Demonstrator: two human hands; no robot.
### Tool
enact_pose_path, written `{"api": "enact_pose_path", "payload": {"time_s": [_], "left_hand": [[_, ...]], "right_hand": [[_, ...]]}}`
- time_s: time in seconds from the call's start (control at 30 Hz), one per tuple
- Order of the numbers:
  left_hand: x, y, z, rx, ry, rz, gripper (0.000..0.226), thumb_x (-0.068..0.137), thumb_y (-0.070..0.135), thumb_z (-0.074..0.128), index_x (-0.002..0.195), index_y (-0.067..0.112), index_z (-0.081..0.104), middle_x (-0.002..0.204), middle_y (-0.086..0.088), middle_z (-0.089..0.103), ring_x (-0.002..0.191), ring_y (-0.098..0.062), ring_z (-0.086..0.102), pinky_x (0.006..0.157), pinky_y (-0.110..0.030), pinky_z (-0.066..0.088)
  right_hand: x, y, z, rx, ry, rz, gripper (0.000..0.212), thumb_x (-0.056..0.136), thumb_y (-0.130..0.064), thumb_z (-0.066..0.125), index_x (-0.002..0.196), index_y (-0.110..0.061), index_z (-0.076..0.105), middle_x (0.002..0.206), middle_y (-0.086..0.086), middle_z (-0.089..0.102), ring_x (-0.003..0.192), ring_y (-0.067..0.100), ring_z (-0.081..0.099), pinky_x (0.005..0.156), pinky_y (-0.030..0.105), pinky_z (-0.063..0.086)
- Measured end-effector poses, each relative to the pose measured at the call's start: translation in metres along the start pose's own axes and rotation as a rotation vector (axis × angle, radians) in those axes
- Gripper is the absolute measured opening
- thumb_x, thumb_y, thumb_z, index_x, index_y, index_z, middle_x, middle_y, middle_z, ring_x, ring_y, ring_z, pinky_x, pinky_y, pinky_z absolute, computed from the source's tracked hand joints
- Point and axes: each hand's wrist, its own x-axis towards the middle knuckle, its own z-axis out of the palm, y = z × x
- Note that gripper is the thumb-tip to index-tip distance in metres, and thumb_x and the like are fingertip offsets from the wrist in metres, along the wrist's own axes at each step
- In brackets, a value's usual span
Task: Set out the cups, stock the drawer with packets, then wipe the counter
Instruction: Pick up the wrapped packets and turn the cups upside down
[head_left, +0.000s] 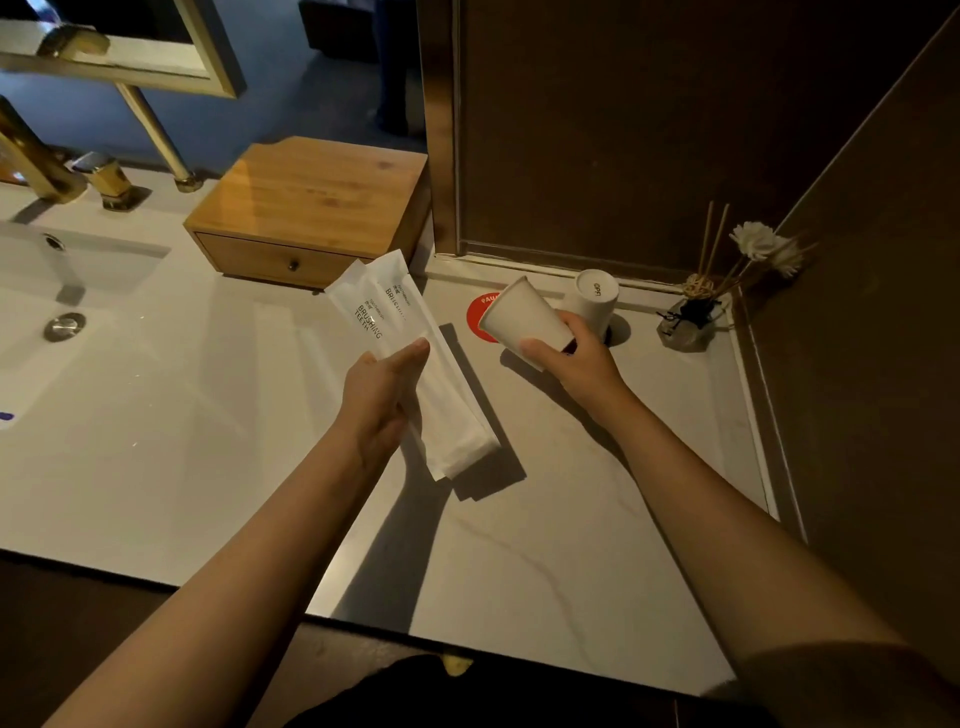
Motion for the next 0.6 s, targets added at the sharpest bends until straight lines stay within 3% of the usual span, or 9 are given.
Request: {"api": "enact_pose_path", "payload": {"time_s": [0.13, 0.27, 0.43, 0.6], "left_hand": [[0.008, 0.0, 0.003, 0.0, 0.006, -0.008, 0.034, 0.084, 0.01, 0.063, 0.11, 0.025, 0.049, 0.113, -0.003, 0.059, 0.101, -0.028, 0.06, 0.087, -0.055, 0.05], [0.016, 0.0, -0.001, -0.015, 0.023, -0.036, 0.038, 0.084, 0.01, 0.063, 0.116, 0.022, 0.048, 0.122, -0.008, 0.056, 0.105, -0.029, 0.059, 0.091, -0.058, 0.048], [0.025, 0.004, -0.004, -0.017, 0.05, -0.043, 0.04, 0.083, 0.01, 0.063, 0.117, 0.024, 0.046, 0.121, -0.008, 0.056, 0.102, -0.029, 0.06, 0.092, -0.06, 0.047], [0.032, 0.008, -0.011, -0.024, 0.061, -0.058, 0.037, 0.083, 0.01, 0.064, 0.112, 0.026, 0.048, 0.116, -0.006, 0.058, 0.1, -0.029, 0.061, 0.089, -0.059, 0.048]], "right_hand": [[0.014, -0.014, -0.008, 0.033, 0.089, -0.016, 0.056, 0.061, -0.063, 0.064, 0.106, -0.054, 0.033, 0.113, -0.01, 0.041, 0.095, 0.013, 0.05, 0.071, 0.028, 0.053], [0.031, -0.032, -0.008, -0.051, 0.19, -0.092, 0.06, 0.064, -0.043, 0.075, 0.113, -0.037, 0.04, 0.11, -0.01, 0.042, 0.098, 0.012, 0.045, 0.064, 0.018, 0.044], [0.053, -0.054, 0.004, -0.384, 0.192, -0.177, 0.063, 0.065, -0.034, 0.077, 0.119, -0.023, 0.046, 0.122, 0.003, 0.05, 0.111, 0.022, 0.045, 0.092, 0.041, 0.043], [0.07, -0.069, 0.013, -0.532, 0.107, -0.165, 0.069, 0.069, -0.025, 0.075, 0.13, -0.017, 0.044, 0.129, 0.01, 0.047, 0.121, 0.029, 0.038, 0.098, 0.045, 0.041]]}}
